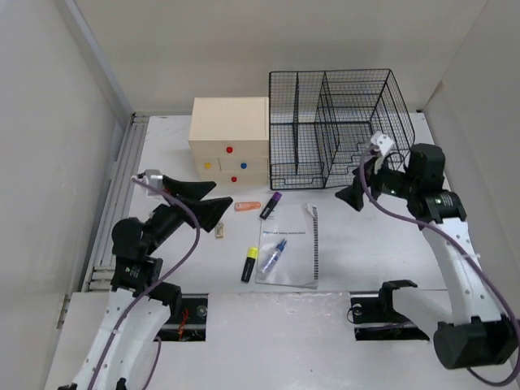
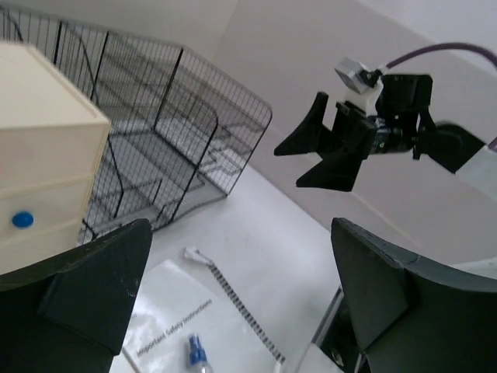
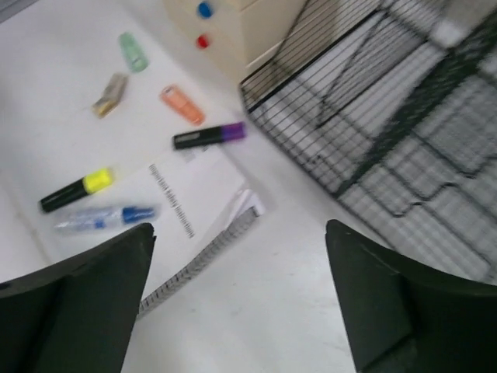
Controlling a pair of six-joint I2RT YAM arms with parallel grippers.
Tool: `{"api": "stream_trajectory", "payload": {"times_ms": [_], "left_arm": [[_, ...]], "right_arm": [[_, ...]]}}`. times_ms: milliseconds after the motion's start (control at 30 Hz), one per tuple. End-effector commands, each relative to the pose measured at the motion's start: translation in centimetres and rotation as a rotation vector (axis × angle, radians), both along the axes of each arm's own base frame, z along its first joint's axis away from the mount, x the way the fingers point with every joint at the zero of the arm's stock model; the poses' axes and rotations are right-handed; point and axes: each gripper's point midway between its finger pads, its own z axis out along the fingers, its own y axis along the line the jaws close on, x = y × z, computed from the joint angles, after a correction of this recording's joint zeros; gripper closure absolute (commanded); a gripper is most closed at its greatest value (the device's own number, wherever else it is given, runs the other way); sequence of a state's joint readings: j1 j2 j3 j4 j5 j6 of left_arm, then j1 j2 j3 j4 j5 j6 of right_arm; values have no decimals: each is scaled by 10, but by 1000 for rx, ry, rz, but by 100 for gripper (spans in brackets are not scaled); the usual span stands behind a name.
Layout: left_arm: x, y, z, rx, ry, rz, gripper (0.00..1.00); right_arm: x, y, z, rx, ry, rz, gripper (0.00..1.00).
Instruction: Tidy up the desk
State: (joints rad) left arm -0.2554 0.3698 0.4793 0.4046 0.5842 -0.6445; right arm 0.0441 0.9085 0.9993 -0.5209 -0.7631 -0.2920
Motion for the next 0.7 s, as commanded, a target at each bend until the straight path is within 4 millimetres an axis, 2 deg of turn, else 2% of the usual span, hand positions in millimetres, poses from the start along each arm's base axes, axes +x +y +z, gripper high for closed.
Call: {"api": "stream_trajectory", "payload": {"times_ms": [0,33,67,133,200,267,300,333,400,433,467,500,533,567,600,633,667], "left_arm": [[13,-14,-20,112,162,-70,0],[18,-20,-41,151,251,-115,0],[19,-25,-50,171,281,-133,0],[20,-29,-62,194,321,-142,2],[20,-33,-67,200,343,-120,14],[22,-38,-84,212,398,-111,21],[17,-46,-86,222,403,-133,31],[17,-50,-89,229,414,-136,32],[20,-55,-110,255,477,-120,36],[14,-63,-113,269,481,-138,38],[12,-65,-129,281,522,-139,38],[12,-70,-141,288,557,-119,42],[13,-74,-141,281,558,-113,42],[11,-77,-152,289,581,-113,44],[12,-81,-154,288,586,-109,46],[17,-82,-167,290,619,-68,46],[11,-90,-172,301,621,-76,46]], "right_arm": [[-22,33,-5,-10,68,244,0],[-14,34,-18,-46,107,238,0],[-15,41,-24,-75,117,258,0],[-11,42,-34,-114,137,241,0],[4,35,-39,-139,123,161,0],[6,30,-62,-152,188,115,0],[7,29,-66,-157,190,108,0],[8,29,-75,-152,222,102,0],[11,29,-77,-148,246,83,0],[15,32,-79,-125,257,78,0],[15,35,-79,-100,282,74,0],[16,37,-91,-79,331,56,0],[17,37,-94,-81,344,55,0],[22,39,-97,-60,351,41,0],[22,40,-112,-49,409,27,0],[22,41,-118,-31,436,12,0],[28,42,-118,-12,419,-8,0]]}}
